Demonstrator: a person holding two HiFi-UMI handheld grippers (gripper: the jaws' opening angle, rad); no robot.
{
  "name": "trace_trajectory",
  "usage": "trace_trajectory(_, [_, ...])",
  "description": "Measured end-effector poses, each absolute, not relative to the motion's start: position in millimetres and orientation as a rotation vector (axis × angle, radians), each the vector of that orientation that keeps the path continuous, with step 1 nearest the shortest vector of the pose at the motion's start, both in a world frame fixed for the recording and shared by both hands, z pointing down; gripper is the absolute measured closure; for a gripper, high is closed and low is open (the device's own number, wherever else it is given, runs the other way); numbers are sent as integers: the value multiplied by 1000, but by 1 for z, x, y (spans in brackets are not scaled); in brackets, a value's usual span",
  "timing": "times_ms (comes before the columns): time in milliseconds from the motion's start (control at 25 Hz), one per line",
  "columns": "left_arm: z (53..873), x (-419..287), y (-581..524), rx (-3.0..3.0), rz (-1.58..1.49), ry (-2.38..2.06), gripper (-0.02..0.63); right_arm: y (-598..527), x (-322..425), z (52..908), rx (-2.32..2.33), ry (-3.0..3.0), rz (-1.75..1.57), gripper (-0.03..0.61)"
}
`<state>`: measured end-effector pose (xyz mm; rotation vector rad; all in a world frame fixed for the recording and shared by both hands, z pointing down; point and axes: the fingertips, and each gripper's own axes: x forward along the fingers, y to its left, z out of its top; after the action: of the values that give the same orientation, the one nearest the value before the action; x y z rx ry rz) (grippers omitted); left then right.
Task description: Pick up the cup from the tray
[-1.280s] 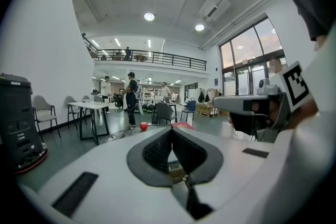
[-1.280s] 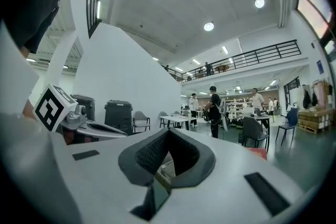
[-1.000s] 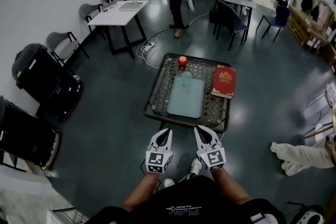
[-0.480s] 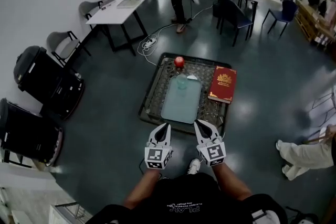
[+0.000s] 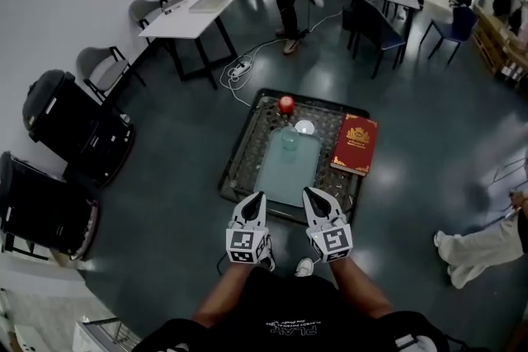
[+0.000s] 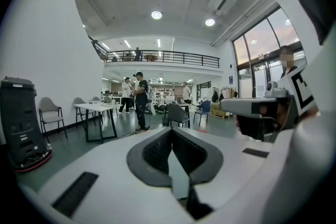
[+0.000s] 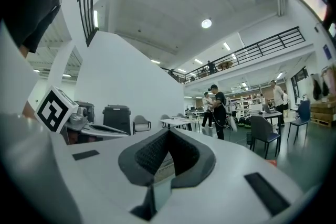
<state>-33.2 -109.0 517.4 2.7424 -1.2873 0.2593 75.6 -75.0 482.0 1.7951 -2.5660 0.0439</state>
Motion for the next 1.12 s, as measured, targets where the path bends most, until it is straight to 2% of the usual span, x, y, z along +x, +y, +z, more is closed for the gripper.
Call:
trace_trajectory(600, [533,-23,-225,2849,310,-1022,606,-184,82,499,1966,-2402,48,571])
trace_trajectory(1120, [589,31,-275,2867,441,-754,606,-218,122,544,2071,-2191,187,570])
